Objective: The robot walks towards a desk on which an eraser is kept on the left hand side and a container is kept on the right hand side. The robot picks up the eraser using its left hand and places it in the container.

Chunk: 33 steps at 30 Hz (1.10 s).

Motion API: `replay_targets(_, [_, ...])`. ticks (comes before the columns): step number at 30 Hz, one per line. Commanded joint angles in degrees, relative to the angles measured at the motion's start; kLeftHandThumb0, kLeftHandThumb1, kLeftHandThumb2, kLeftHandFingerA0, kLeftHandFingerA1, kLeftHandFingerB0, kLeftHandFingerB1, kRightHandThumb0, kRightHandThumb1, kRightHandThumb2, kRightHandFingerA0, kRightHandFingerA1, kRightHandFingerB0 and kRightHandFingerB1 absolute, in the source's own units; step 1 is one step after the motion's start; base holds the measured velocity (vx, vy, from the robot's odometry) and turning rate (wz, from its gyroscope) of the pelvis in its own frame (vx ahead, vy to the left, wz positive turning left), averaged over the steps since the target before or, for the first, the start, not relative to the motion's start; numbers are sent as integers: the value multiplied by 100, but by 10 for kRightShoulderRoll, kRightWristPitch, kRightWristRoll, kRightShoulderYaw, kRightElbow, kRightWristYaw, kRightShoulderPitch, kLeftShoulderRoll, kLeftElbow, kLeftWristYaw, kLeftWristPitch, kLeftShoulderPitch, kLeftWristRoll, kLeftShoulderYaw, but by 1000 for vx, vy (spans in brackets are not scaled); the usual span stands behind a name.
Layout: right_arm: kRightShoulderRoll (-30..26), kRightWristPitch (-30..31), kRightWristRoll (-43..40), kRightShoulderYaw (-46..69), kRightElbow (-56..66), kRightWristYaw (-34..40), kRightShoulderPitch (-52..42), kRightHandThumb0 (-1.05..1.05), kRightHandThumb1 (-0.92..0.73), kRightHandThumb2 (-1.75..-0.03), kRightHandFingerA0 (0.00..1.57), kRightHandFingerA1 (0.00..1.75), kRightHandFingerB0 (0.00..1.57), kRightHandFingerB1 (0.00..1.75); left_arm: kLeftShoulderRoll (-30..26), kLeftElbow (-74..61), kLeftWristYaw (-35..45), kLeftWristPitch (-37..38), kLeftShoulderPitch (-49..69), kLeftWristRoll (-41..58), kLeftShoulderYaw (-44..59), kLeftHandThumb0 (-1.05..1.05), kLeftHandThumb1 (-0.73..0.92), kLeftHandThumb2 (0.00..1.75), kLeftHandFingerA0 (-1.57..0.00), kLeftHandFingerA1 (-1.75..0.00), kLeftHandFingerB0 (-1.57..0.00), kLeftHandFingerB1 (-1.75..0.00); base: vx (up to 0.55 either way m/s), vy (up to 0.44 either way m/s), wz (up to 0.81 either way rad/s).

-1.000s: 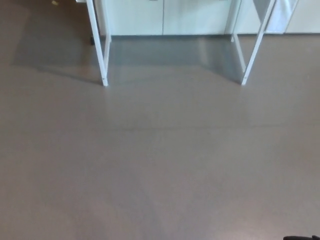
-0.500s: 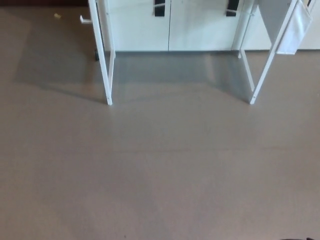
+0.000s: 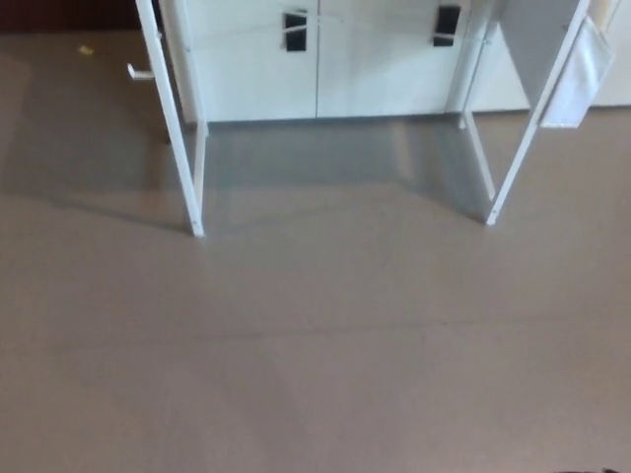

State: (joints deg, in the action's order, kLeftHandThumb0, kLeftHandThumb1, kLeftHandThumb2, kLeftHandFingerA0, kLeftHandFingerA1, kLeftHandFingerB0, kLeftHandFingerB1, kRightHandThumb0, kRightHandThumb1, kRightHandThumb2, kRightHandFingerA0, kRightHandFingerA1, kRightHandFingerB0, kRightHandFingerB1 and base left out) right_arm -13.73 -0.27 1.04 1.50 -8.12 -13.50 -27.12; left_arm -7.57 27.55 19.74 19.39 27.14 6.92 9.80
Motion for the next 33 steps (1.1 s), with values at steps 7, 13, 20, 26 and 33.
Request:
replay_targets(7, [-4,-21,1,2,-11,-3,4,-35,-48,-54,72,57,48,49,-18,9,-19,26,2,-16,-5,-42,50,69,-31,-40,-31,-40,234,134,3])
replay_targets(13, [-8,-15,14,-5,0,1,-5,-33,-49,-54,71,54,47,48,-19,23,-21,32,0,-16,-6,-42,50,70,-32,-40,-32,-40,215,-45,7])
replay_targets(20, [-8,-25,10,-7,-5,-2,-22,-31,-49,-54,71,55,48,48,-19,19,-24,38,17,-21,-9,-33,57,57,-38,-33,-33,-31,232,-104,15])
replay_targets(26, [-12,-61,3,0,-37,-9,-35,-32,-49,-54,70,55,47,48,-27,30,-22,44,30,-23,-6,-34,59,59,-34,-33,-29,-30,189,34,-13])
replay_targets(33, [-5,-71,-9,23,-63,-2,-39,-31,-50,-54,71,57,48,49,-45,37,-26,39,29,-26,1,-39,57,58,-34,-32,-31,-31,315,208,-10])
